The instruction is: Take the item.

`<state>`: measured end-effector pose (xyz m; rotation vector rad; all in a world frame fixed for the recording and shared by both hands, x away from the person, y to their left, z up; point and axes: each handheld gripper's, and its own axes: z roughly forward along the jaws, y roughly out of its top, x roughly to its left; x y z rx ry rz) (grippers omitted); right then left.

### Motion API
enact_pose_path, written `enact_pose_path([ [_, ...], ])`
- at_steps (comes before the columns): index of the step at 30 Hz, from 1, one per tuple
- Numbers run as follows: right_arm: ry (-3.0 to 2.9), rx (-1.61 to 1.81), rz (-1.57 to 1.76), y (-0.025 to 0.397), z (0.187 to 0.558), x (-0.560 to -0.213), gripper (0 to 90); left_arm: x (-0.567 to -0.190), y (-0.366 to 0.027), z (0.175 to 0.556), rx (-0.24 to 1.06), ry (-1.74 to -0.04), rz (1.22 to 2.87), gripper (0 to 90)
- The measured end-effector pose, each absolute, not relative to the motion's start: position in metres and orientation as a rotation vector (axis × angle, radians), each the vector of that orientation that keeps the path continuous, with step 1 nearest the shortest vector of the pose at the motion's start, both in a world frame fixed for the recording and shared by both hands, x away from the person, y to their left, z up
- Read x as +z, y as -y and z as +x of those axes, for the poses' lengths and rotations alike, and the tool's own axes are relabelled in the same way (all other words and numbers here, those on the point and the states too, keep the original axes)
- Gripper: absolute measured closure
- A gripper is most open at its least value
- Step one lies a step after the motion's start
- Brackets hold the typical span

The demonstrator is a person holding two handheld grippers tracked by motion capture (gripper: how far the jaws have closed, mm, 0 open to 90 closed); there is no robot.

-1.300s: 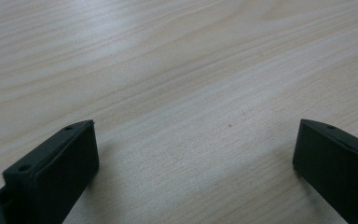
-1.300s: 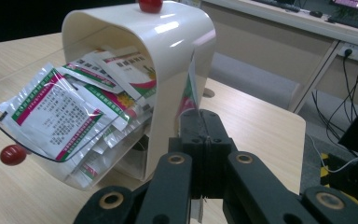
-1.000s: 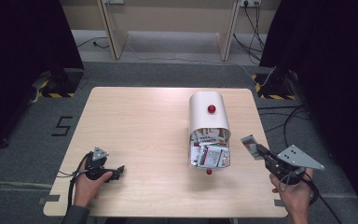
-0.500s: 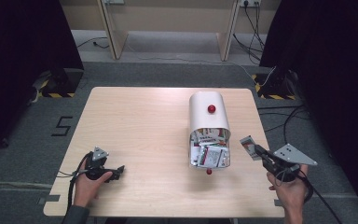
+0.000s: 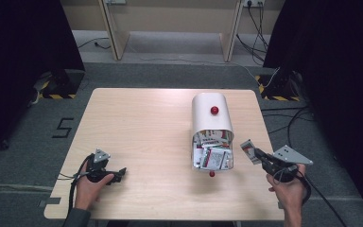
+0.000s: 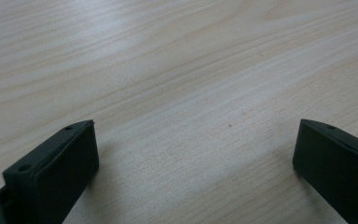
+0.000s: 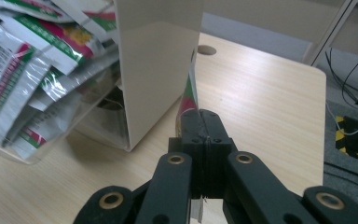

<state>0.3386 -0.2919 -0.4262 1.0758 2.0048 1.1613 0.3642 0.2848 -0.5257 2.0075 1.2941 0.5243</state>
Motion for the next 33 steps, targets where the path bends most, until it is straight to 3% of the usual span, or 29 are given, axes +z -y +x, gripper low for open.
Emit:
enact_pose_path([
  [33, -2.133, 1.034, 1.114, 0.275, 0.358, -0.464, 90.0, -0.526, -0.285, 0.364, 0.523, -1.294, 2.008, 0.0],
])
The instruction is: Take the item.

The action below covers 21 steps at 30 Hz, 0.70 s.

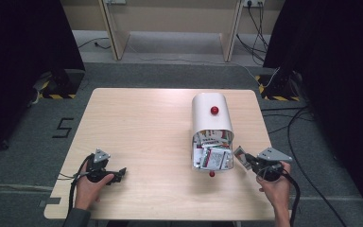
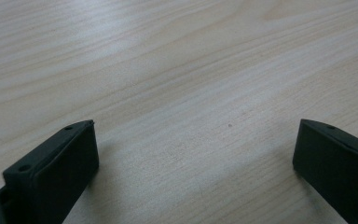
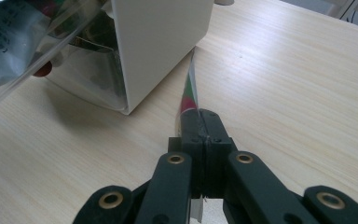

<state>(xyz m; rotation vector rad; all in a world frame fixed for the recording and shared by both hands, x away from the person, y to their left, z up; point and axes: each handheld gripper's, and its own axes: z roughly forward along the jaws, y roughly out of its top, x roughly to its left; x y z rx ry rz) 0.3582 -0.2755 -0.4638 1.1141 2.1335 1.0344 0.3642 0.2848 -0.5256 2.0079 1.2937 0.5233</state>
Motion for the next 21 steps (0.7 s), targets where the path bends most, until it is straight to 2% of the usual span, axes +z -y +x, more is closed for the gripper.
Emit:
enact_pose_path([
  [21, -2.157, 0.92, 1.117, 0.265, 0.365, -0.477, 87.7, -0.526, -0.285, 0.364, 0.523, -1.294, 2.008, 0.0],
])
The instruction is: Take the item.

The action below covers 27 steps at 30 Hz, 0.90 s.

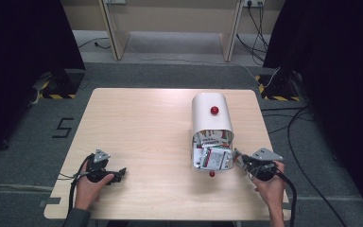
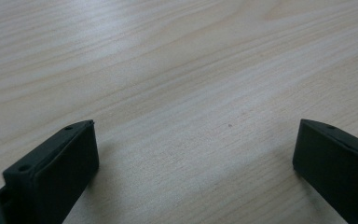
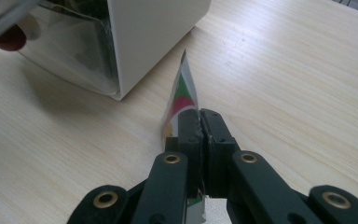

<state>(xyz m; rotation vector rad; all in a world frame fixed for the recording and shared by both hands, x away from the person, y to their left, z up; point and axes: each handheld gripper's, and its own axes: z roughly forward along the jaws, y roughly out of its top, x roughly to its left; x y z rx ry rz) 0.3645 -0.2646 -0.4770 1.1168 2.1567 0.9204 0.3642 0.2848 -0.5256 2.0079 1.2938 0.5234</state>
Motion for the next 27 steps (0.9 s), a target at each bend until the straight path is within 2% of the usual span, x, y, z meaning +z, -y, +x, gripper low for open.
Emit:
enact_pose_path([
  [8, -2.143, 0.941, 1.153, 0.269, 0.366, -0.482, 85.0, -0.526, -0.285, 0.364, 0.523, -1.294, 2.008, 0.0],
  [16, -2.102, 0.935, 1.235, 0.273, 0.367, -0.482, 65.8, -0.526, -0.285, 0.364, 0.523, -1.294, 2.008, 0.0],
  [27, -2.027, 0.936, 1.298, 0.283, 0.364, -0.475, 50.1, -0.526, -0.285, 0.364, 0.523, -1.294, 2.008, 0.0],
])
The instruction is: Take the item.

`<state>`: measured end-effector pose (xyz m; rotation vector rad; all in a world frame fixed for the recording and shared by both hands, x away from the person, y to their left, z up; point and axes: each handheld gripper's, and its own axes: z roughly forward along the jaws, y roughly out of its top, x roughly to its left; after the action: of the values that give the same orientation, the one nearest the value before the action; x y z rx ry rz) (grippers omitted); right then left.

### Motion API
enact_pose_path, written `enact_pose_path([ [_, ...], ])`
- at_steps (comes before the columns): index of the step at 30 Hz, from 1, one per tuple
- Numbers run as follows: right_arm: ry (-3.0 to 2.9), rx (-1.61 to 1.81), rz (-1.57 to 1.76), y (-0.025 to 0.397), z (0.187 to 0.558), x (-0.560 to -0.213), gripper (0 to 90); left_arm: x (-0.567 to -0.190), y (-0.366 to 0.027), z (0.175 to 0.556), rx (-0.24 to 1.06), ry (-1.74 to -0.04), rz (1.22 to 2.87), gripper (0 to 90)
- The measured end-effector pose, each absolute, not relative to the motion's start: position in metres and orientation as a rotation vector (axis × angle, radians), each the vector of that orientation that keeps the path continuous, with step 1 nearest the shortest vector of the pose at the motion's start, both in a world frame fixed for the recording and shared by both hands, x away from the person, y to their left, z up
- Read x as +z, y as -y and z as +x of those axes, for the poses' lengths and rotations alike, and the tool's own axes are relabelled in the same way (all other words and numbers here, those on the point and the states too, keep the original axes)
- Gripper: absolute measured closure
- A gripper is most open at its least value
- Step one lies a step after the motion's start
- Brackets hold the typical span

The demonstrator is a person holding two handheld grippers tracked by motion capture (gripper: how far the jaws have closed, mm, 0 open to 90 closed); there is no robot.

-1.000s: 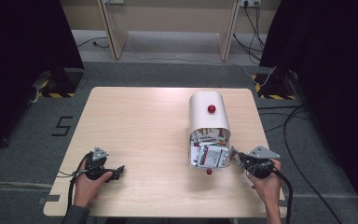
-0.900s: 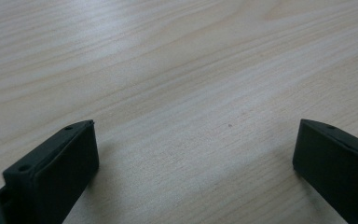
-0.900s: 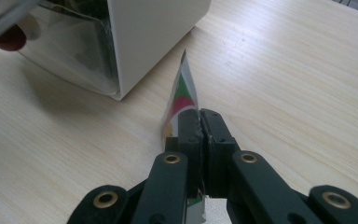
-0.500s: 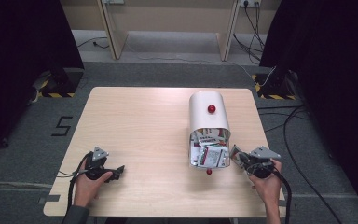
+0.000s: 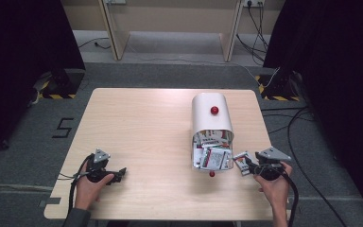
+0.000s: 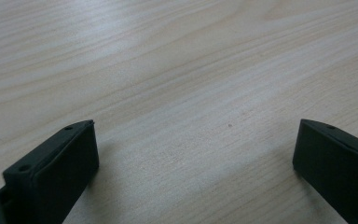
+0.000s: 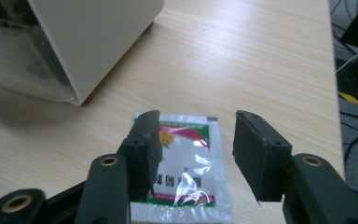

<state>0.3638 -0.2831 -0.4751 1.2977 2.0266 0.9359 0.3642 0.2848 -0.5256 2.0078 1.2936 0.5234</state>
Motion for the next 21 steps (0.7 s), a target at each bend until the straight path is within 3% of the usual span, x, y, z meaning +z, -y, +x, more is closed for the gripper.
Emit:
enact_pose_path([
  [21, -2.028, 1.025, 1.337, 0.283, 0.334, -0.481, 37.4, -0.526, -0.285, 0.364, 0.524, -1.294, 2.008, 0.0],
])
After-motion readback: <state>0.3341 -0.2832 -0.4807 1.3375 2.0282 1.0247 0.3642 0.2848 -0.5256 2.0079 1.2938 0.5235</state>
